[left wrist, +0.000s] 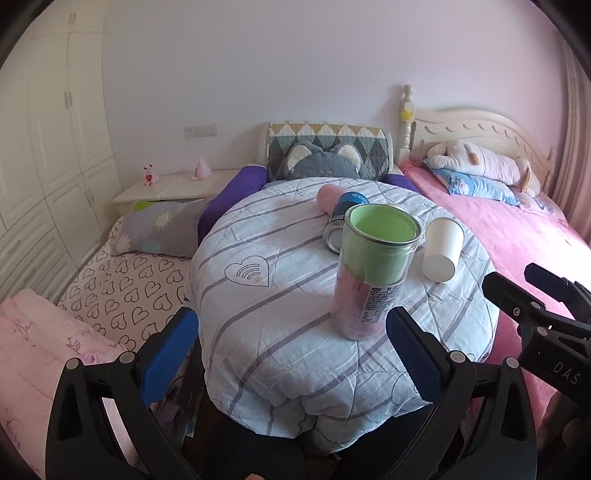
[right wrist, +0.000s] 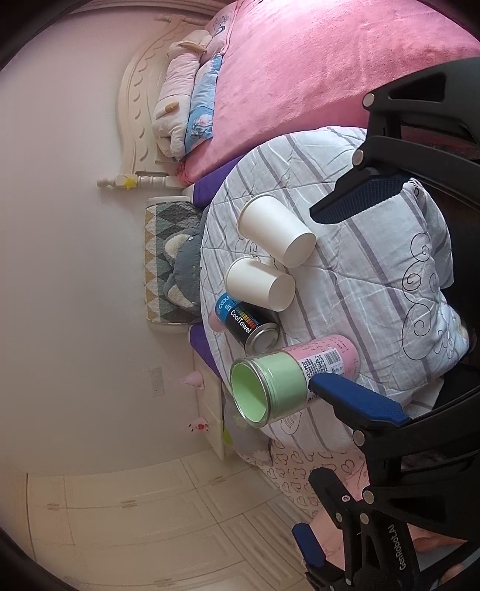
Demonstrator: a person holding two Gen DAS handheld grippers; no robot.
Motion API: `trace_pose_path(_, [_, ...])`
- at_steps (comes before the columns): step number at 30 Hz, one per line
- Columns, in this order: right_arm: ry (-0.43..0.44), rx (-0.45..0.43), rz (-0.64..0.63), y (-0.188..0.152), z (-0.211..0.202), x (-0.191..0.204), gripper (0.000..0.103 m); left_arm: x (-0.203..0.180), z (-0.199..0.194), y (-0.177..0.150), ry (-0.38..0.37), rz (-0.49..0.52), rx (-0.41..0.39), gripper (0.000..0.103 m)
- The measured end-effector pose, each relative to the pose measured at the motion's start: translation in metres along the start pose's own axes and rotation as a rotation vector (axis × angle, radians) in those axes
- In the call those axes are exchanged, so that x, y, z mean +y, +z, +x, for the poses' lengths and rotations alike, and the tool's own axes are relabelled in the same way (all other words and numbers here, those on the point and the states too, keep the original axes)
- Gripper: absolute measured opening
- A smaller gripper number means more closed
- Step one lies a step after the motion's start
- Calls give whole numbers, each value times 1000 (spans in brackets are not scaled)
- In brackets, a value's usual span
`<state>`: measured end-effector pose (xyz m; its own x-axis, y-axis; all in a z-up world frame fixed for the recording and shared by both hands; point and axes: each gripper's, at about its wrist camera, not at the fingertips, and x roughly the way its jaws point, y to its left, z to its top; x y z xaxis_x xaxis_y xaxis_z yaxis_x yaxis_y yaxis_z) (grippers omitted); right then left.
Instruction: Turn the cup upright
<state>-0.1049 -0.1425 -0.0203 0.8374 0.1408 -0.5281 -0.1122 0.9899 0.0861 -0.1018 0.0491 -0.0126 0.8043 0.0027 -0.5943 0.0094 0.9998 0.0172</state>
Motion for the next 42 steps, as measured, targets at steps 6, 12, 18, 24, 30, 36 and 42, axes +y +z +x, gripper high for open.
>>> trace_pose_path(6, [1, -4, 13, 1, 0, -1, 84, 1, 4, -3, -4, -2, 19, 103])
trace_pose_path(12, [8, 6, 15, -1, 1, 2, 84, 0, 8, -5, -4, 1, 32, 103])
trace_pose_path(18, [17, 11, 15, -2, 1, 5, 84, -1, 8, -5, -4, 3, 36, 103])
trace_pose_path(24, [45, 32, 23, -2, 6, 6, 84, 2, 14, -7, 2, 7, 49, 103])
trace_pose_path(30, [209, 88, 37, 2, 30, 18, 84, 14, 27, -8, 25, -12, 72, 103])
trace_pose_path(36, [226, 150, 8, 8, 67, 34, 84, 26, 41, -5, 49, -29, 86, 103])
trace_pose_path(42, [175, 149, -43, 21, 79, 38, 84, 32, 48, 2, 61, -37, 71, 103])
